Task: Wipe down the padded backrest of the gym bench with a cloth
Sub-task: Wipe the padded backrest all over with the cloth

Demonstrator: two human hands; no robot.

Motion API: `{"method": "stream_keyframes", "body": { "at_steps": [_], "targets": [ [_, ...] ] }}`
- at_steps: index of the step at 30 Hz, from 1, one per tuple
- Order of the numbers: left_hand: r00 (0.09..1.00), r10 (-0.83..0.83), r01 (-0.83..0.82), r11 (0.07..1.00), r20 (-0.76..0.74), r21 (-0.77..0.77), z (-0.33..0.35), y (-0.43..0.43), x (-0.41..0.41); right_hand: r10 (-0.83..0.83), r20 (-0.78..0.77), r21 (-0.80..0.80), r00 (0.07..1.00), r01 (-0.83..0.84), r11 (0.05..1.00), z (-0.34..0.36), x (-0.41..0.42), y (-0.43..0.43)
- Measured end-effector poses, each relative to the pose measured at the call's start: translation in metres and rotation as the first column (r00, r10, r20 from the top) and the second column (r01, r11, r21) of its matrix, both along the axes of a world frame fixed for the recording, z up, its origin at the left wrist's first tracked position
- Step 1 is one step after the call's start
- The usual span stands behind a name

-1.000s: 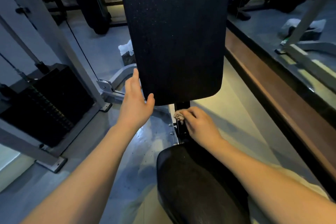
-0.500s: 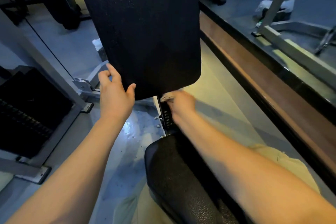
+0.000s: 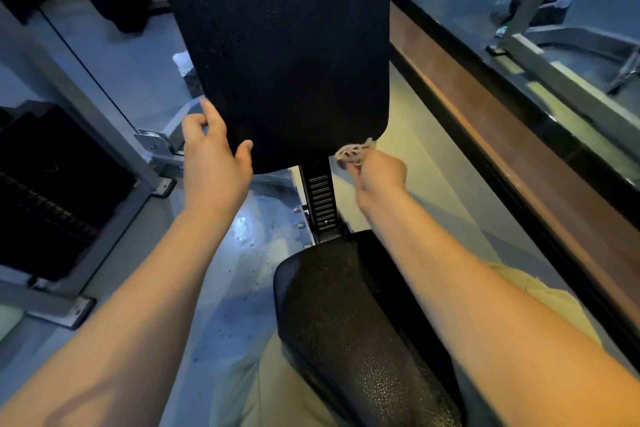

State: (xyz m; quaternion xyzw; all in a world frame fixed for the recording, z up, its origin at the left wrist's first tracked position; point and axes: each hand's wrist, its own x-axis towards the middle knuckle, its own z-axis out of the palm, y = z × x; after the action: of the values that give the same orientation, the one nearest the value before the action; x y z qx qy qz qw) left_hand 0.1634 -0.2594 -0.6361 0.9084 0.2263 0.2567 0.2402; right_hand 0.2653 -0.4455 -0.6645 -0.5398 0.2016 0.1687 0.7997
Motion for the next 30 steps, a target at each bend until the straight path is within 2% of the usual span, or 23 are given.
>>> {"method": "stream_keyframes", "body": {
  "at_steps": [2,3,4,7,9,12,14,16,18,20,22,24,27,28,30],
  "targets": [
    [1.000,0.007,-0.007,1.000,0.002,0.003,0.001,-0.001,0.000,-0.107,0.089,-0.139,0.990,0.119,0.983,0.001,0.019,-0.014],
    [1.000,0.014,-0.014,1.000,0.006,-0.003,0.002,-0.002,0.000,-0.106,0.134,-0.182,0.985,0.130,0.975,0.001,0.019,-0.014],
    [1.000,0.019,-0.019,1.000,0.012,-0.012,0.003,-0.004,0.000,-0.067,0.166,-0.204,0.984,0.101,0.974,0.000,0.016,-0.011],
    [1.000,0.028,-0.027,0.999,0.008,-0.020,0.004,-0.007,0.000,0.186,0.284,-0.311,0.940,-0.093,0.946,-0.020,0.006,-0.007],
    [1.000,0.026,-0.026,0.999,0.000,-0.019,0.005,-0.007,-0.001,0.227,0.370,-0.389,0.901,-0.072,0.918,-0.027,0.007,-0.019],
    [1.000,0.022,-0.022,1.000,-0.008,-0.013,0.006,-0.006,-0.003,0.193,0.407,-0.462,0.893,0.019,0.887,-0.022,0.013,-0.028],
    [1.000,0.022,-0.022,1.000,-0.008,-0.012,0.007,-0.007,-0.003,0.162,0.370,-0.527,0.915,0.063,0.848,-0.021,0.011,-0.022],
    [1.000,0.019,-0.019,1.000,-0.013,-0.015,0.007,-0.007,-0.002,0.128,0.313,-0.519,0.941,0.057,0.853,-0.021,-0.003,-0.006],
    [1.000,0.020,-0.021,1.000,-0.024,-0.023,0.008,-0.006,-0.002,0.213,0.277,-0.458,0.937,-0.066,0.886,-0.023,-0.030,0.026],
    [1.000,0.005,-0.006,0.999,-0.026,-0.032,0.007,0.001,-0.003,0.334,0.233,-0.363,0.913,-0.237,0.901,-0.021,-0.062,0.064],
    [0.999,-0.027,0.026,0.999,-0.030,-0.040,0.008,0.012,-0.006,0.333,0.159,-0.208,0.929,-0.298,0.932,-0.018,-0.075,0.085],
    [0.996,-0.071,0.068,0.995,-0.050,-0.067,0.008,0.020,-0.011,0.230,0.104,-0.124,0.967,-0.217,0.968,-0.017,-0.065,0.075],
    [0.992,-0.122,0.117,0.983,-0.027,-0.143,0.006,0.023,-0.019,0.008,0.072,-0.162,0.997,0.004,0.987,-0.016,-0.032,0.041],
    [0.993,-0.121,0.118,0.980,-0.007,-0.161,0.004,0.022,-0.020,-0.009,0.054,-0.185,0.999,0.019,0.983,-0.013,-0.028,0.036],
    [0.994,-0.092,0.104,0.967,0.061,-0.233,0.000,0.016,-0.019,0.058,0.019,-0.210,0.998,-0.053,0.976,-0.007,-0.037,0.047]
  ]
}}
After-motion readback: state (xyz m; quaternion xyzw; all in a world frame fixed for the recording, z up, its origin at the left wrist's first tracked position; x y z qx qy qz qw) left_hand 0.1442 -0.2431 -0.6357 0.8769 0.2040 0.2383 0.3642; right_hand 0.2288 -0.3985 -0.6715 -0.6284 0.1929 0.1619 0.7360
